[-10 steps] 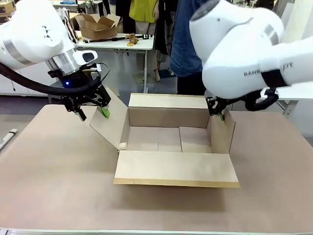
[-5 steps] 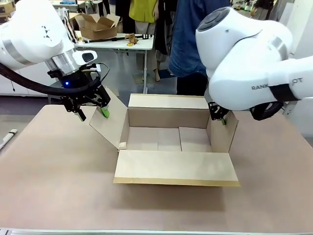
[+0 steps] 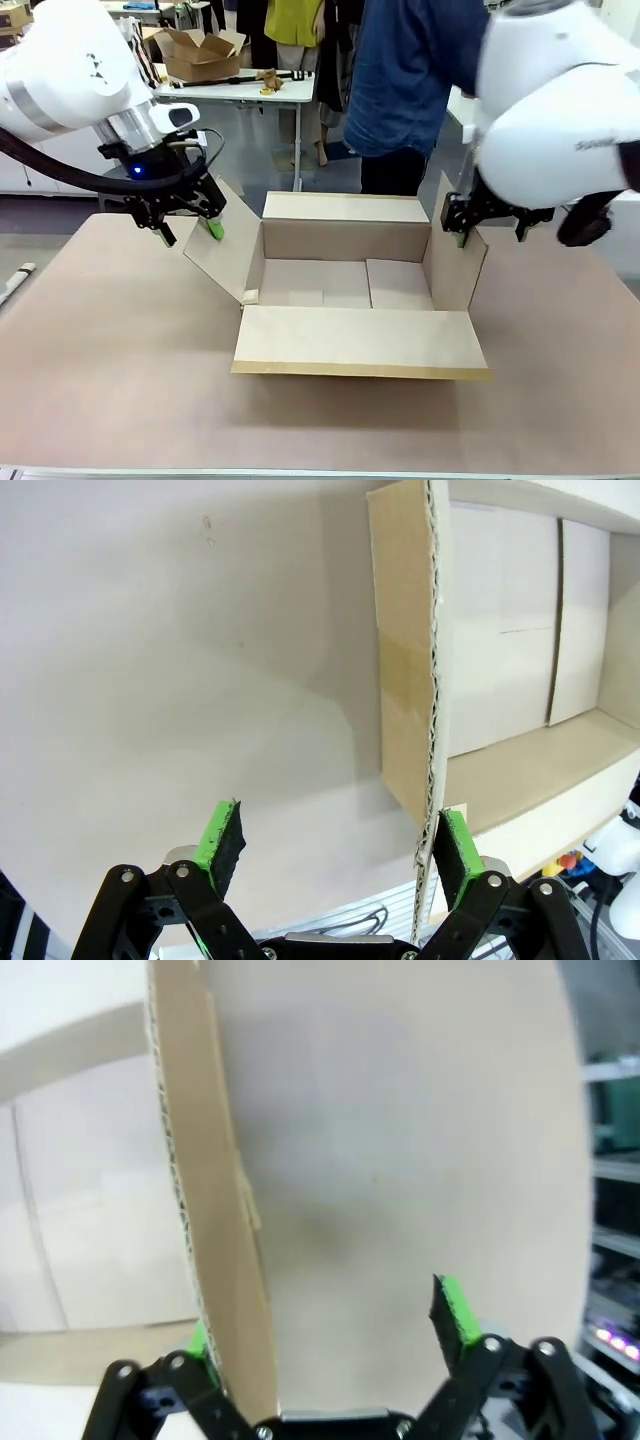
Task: Pack the gift set into the box.
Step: Place both hands on the side flaps of the Package Box and spread them outward, then lift both hands away from the flaps of the Package Box.
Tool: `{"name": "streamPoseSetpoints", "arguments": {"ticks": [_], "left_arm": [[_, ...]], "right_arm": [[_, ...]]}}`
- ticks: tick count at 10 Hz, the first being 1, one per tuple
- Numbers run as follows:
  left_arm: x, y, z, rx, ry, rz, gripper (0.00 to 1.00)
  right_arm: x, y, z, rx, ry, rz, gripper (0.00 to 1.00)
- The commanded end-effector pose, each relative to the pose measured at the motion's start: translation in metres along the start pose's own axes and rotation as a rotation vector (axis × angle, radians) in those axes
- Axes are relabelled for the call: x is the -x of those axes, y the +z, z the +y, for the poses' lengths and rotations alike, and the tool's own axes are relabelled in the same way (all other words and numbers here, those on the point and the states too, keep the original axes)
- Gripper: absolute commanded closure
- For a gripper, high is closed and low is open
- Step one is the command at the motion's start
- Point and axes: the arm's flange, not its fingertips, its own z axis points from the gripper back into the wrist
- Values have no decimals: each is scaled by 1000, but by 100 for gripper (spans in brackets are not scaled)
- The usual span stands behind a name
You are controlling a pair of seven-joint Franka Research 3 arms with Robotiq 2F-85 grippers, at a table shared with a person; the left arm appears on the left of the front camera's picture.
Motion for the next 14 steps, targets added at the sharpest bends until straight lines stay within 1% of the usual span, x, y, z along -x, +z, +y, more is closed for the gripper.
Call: {"name": "streamPoseSetpoints", "arguments": {"ticks": [1, 3, 4, 5, 14], "left_arm": [[0, 2, -1, -24, 12, -2, 0], [0, 2, -1, -24, 12, -2, 0], [0, 2, -1, -24, 12, -2, 0], [0, 2, -1, -24, 12, -2, 0], [0, 2, -1, -24, 12, -2, 0]], "right_arm": [[20, -13, -40, -152, 42, 21, 0], [22, -25, -56, -192, 2, 3, 0], [22, -34, -63, -195, -22, -38, 0], [18, -16, -48, -157, -6, 11, 0], [18, -16, -48, -157, -6, 11, 0]]}}
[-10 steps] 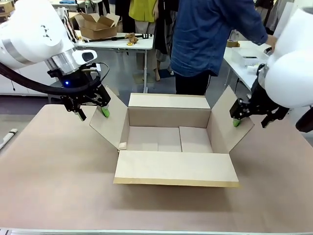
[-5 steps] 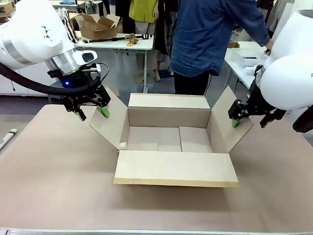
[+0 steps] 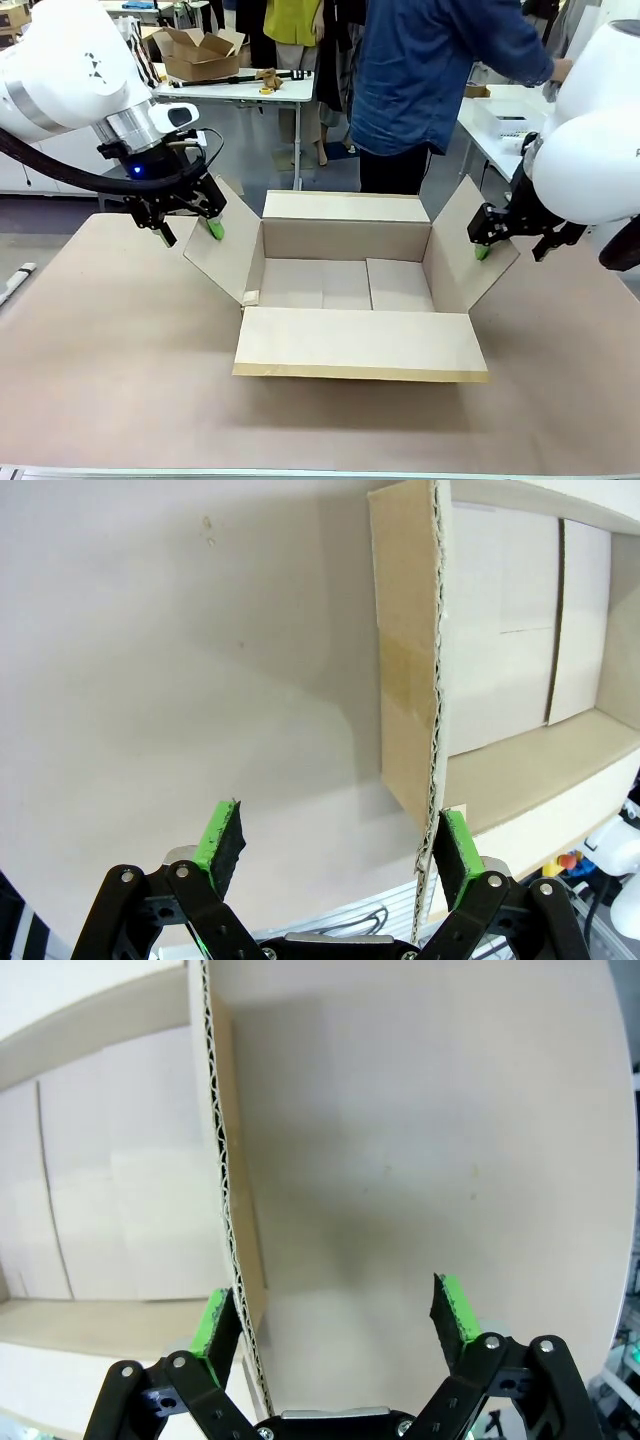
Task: Pack the gift set into the box.
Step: Lift both hands away from the flaps of the Package Box.
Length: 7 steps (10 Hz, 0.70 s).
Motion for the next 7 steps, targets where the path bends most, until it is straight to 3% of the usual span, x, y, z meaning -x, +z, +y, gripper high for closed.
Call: {"name": "streamPoseSetpoints", "arguments": {"ticks": [1, 7], "left_arm": [[0, 3, -1, -24, 12, -3, 0], [0, 3, -1, -24, 12, -3, 0]], "right_arm": [[-1, 3, -2, -13, -4, 8, 0], [-1, 3, -2, -13, -4, 8, 0]]}}
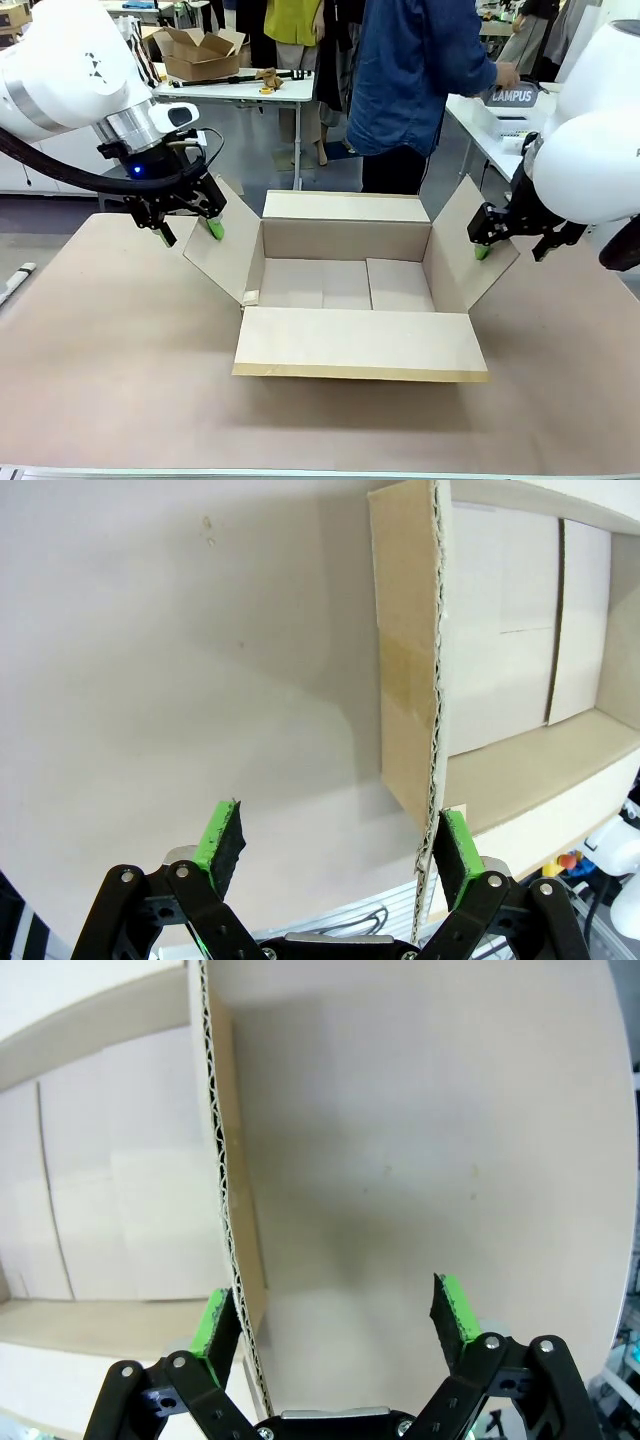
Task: Pack the gift set into the box.
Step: Lift both hands away from the flaps of the Package Box.
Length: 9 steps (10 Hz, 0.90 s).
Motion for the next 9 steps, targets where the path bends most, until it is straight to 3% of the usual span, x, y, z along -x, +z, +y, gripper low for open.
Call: {"name": "streamPoseSetpoints", "arguments": {"ticks": [1, 9], "left_arm": [[0, 3, -1, -24, 12, -3, 0], [0, 3, -1, -24, 12, -3, 0]], "right_arm": [[-1, 3, -2, -11, -3, 8, 0], [-1, 3, -2, -11, -3, 8, 0]]}}
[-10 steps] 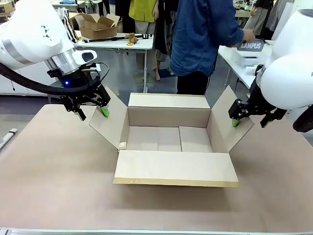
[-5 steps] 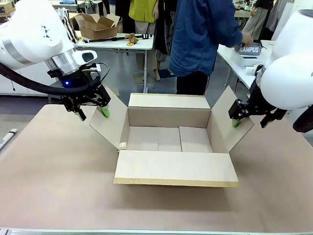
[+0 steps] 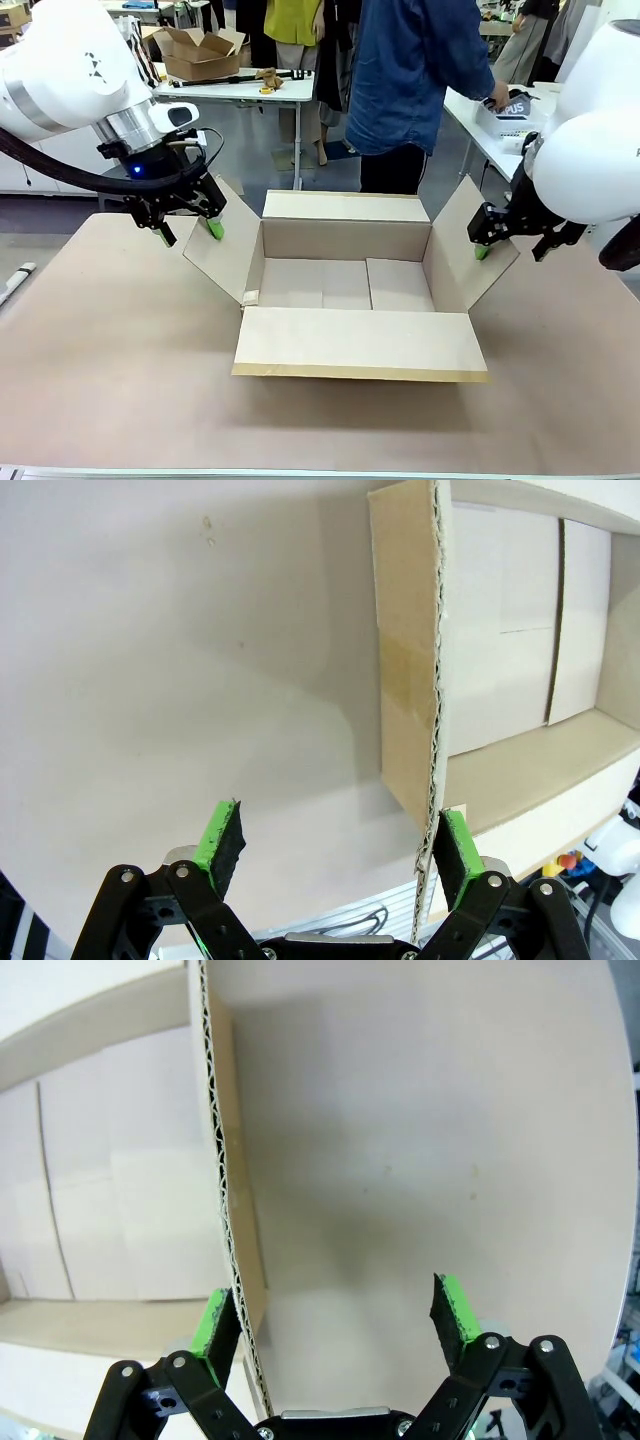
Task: Pack the gift set into the box.
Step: Lift both hands away from the flaps of the Package Box.
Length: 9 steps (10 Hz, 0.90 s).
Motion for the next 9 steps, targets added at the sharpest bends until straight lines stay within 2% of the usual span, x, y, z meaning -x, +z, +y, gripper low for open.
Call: {"name": "streamPoseSetpoints", "arguments": {"ticks": [1, 9], "left_arm": [[0, 3, -1, -24, 12, -3, 0], [0, 3, -1, -24, 12, -3, 0]], "right_arm": [[-1, 3, -2, -11, -2, 8, 0], [-1, 3, -2, -11, -2, 8, 0]]}}
